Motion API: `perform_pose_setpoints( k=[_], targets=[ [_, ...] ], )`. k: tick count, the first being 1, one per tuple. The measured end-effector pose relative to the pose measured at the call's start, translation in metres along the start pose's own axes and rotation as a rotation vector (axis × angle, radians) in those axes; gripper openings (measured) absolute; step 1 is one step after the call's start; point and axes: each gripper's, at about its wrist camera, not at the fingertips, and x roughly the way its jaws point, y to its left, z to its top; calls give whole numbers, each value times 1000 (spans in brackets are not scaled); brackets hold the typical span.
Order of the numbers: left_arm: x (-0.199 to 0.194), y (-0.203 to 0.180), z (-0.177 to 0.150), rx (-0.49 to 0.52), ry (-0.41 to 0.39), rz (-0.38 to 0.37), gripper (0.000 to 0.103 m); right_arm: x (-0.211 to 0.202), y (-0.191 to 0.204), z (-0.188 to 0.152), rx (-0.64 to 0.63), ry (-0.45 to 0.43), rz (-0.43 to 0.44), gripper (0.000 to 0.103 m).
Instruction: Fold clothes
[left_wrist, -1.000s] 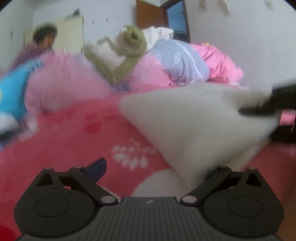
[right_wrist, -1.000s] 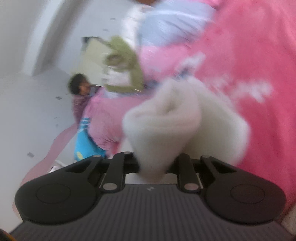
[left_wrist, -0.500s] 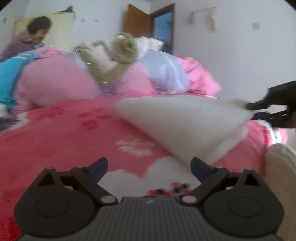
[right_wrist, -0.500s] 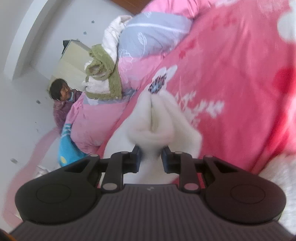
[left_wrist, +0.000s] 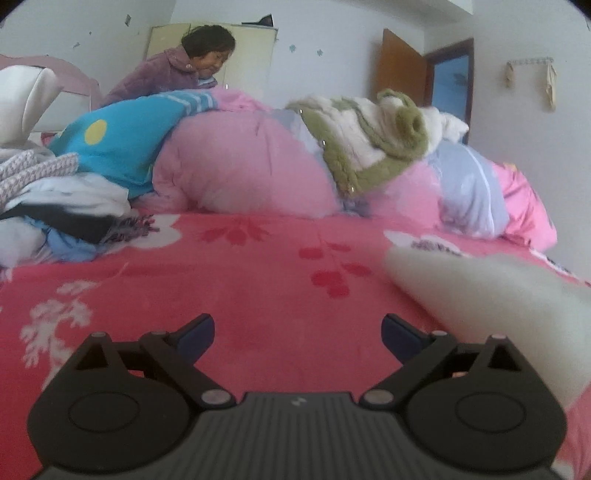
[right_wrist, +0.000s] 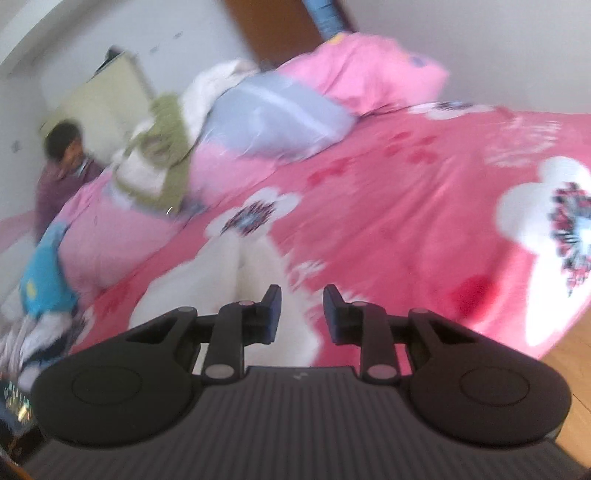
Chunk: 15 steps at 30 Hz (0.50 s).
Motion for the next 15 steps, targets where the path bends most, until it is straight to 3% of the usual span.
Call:
perform_pose_setpoints(
  k=[3, 6, 7, 11, 15],
  targets=[
    [1, -19, 17, 58, -60, -35, 98, 0, 22, 7, -75, -61, 67, 25],
    [-6, -58, 27, 129, -70, -236, 103, 12, 65, 3, -233, -63, 170, 25],
    [-5, -71, 26, 148, -43, -286, 103, 17, 80, 2, -288, -62, 205, 25],
    [17, -118, 8, 177, 116, -373, 103, 50, 122, -19, -448, -9, 280, 23],
    [39, -123, -17, 68, 231, -425, 103, 103, 112, -46, -500, 143, 257, 19]
  ],
)
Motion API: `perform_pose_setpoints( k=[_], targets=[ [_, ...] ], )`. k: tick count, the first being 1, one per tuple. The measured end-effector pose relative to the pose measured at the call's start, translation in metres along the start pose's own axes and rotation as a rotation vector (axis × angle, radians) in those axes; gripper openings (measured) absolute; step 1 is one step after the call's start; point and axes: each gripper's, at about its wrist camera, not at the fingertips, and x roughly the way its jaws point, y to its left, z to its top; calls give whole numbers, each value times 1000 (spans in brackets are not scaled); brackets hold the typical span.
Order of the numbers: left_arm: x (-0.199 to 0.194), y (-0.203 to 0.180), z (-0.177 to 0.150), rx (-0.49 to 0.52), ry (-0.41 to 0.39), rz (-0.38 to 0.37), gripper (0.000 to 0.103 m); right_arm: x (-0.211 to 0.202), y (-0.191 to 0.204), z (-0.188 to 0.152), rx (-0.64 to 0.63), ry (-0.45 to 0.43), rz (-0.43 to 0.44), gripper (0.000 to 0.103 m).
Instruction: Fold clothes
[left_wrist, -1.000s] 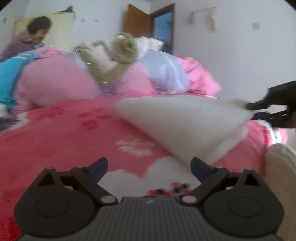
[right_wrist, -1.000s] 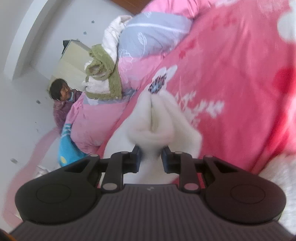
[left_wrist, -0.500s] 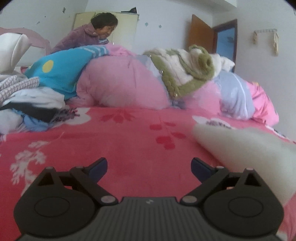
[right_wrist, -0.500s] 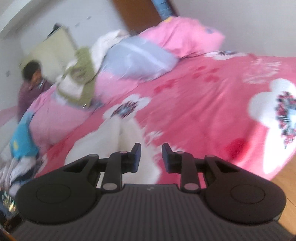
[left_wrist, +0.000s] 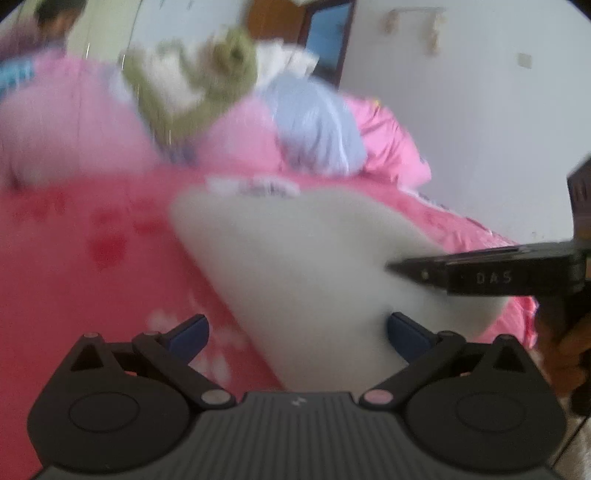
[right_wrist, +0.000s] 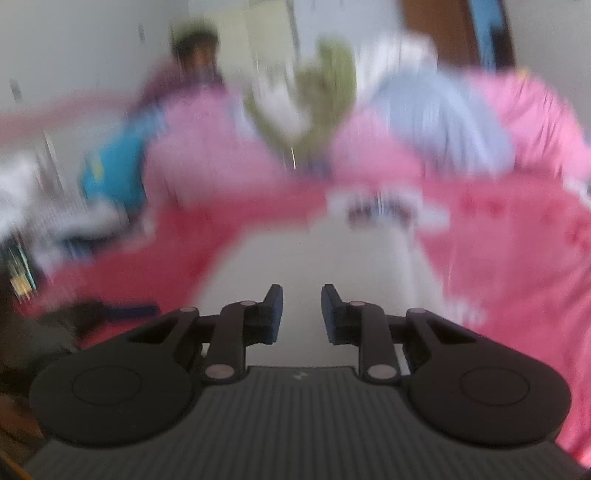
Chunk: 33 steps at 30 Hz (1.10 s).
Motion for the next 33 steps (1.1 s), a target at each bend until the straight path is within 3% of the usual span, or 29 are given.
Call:
perform_pose_setpoints(
  k=[3, 9, 11, 14, 18, 20, 23, 29, 33],
  targets=[
    [6, 13, -6, -87, 20, -56, 103, 18, -6, 8, 7, 120, -6, 19],
    [9, 17, -8, -88, 21, -62, 103, 29, 34, 65, -120, 58, 53, 19],
    [11, 17, -10, -90, 21, -65, 103, 50, 39, 70, -139, 77, 90, 19],
    [13, 16, -10, -95, 20, -63, 103, 99, 35, 60, -176, 227, 61, 19],
    [11, 13, -12, -90, 10, -64, 103, 111, 30, 91, -107, 259, 93, 20],
    [11, 13, -12, -92, 8, -64, 103, 113, 40, 101, -153, 204, 131, 20],
    [12, 13, -13, -96, 6, -65, 103, 146, 50, 94, -181, 217, 208, 21],
    [13, 14, -14, -104, 1, -66, 103, 178, 64, 99, -238, 298, 145, 22],
    [12, 15, -14, -108, 1, -69, 103, 194, 74, 111, -258, 228, 152, 22]
  ],
)
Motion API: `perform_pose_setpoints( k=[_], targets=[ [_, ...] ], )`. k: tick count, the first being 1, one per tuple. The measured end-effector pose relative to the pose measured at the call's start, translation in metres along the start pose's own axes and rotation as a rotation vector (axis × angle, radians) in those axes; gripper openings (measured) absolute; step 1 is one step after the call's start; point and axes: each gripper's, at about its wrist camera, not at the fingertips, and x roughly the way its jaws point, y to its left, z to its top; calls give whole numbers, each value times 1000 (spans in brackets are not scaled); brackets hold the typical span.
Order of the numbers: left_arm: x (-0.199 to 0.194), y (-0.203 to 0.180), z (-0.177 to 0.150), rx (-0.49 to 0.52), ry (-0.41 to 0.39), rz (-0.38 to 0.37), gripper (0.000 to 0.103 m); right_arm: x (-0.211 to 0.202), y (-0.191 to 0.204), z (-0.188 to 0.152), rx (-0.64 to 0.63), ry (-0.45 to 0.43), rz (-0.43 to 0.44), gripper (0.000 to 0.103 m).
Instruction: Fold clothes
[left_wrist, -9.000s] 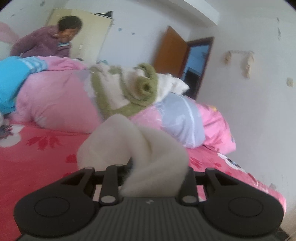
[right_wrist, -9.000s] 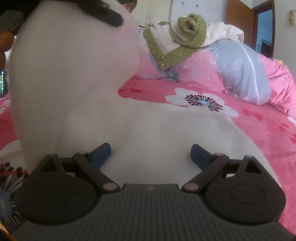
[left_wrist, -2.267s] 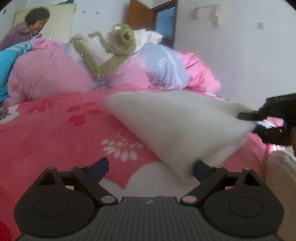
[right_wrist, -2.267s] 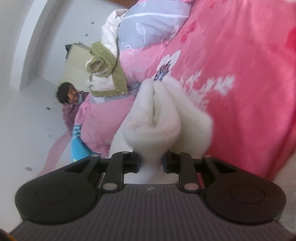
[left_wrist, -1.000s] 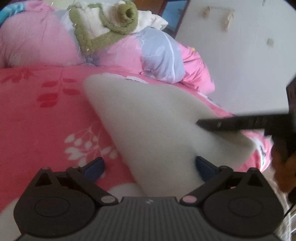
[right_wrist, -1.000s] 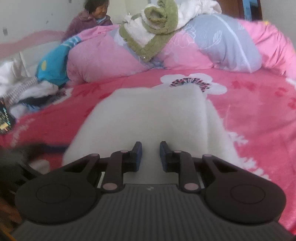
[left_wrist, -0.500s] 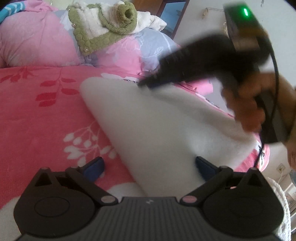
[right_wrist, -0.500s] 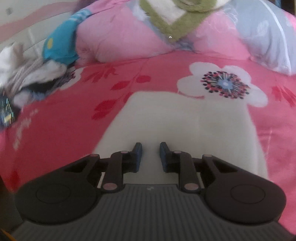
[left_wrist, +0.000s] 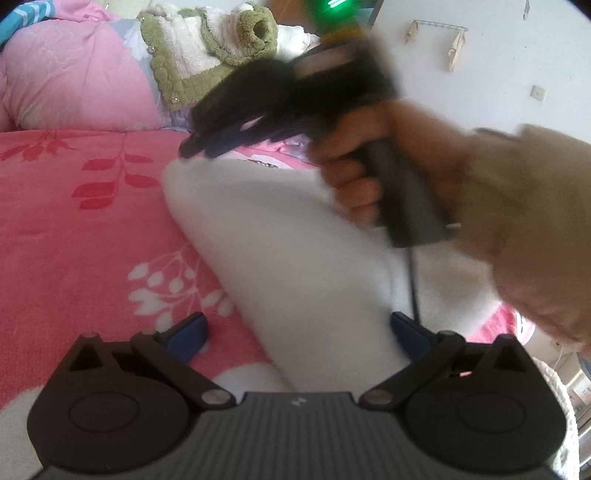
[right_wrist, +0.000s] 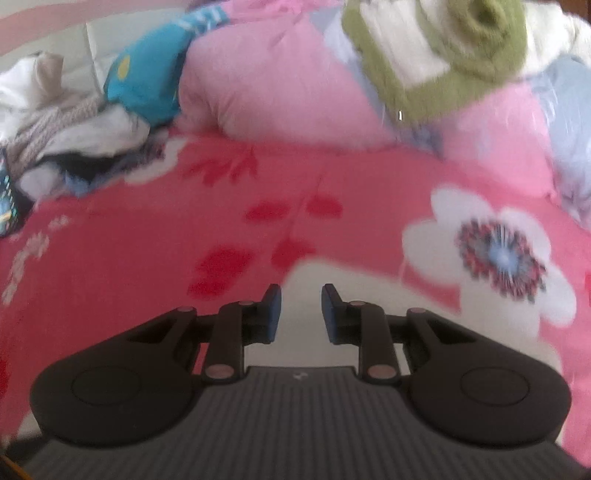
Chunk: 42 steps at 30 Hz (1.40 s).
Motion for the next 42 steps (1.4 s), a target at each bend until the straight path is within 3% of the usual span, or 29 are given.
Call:
perform_pose_setpoints(
  k=[4, 9, 15, 17, 18, 22, 24, 28, 29, 34, 36, 39, 42],
  targets=[
    [-1, 1, 0, -4, 0, -4, 103, 44, -12, -4, 47, 119, -38, 23],
    [-2, 2, 0, -9, 0, -8, 103, -2, -17, -4, 107, 40, -85, 24],
    [-5, 2, -1, -11, 0, -11, 103, -75, -24, -43, 163, -76, -121, 24],
    [-7, 1, -2, -8, -2, -15, 103, -68, -24, -72, 142, -17, -137, 24],
    [-8, 1, -2, -6, -4, -17, 103, -67, -21, -87, 99, -44, -148, 24],
    [-26, 4, -4, 10, -38, -13, 102, -89, -7, -83, 111, -90, -197, 24],
    [-34, 7, -2, 10, -51, -5, 102, -113, 7, -87, 86, -181, -158, 24],
    [-50, 9, 7, 0, -88, 51, 101, -107, 23, -124, 52, -165, -126, 24],
    [-54, 10, 10, -7, -95, 63, 101, -105, 24, -137, 39, -205, -122, 24],
    [-68, 19, 28, -57, -133, 127, 101, -137, 11, -131, 208, -256, -103, 24],
    [-67, 21, 37, -77, -146, 144, 101, -161, 19, -146, 214, -346, -66, 24],
    [-57, 18, 49, -80, -139, 156, 101, -151, 28, -178, 195, -331, -47, 24],
    [-45, 9, 61, -52, -129, 186, 101, -156, 27, -185, 243, -377, -53, 24]
  ],
)
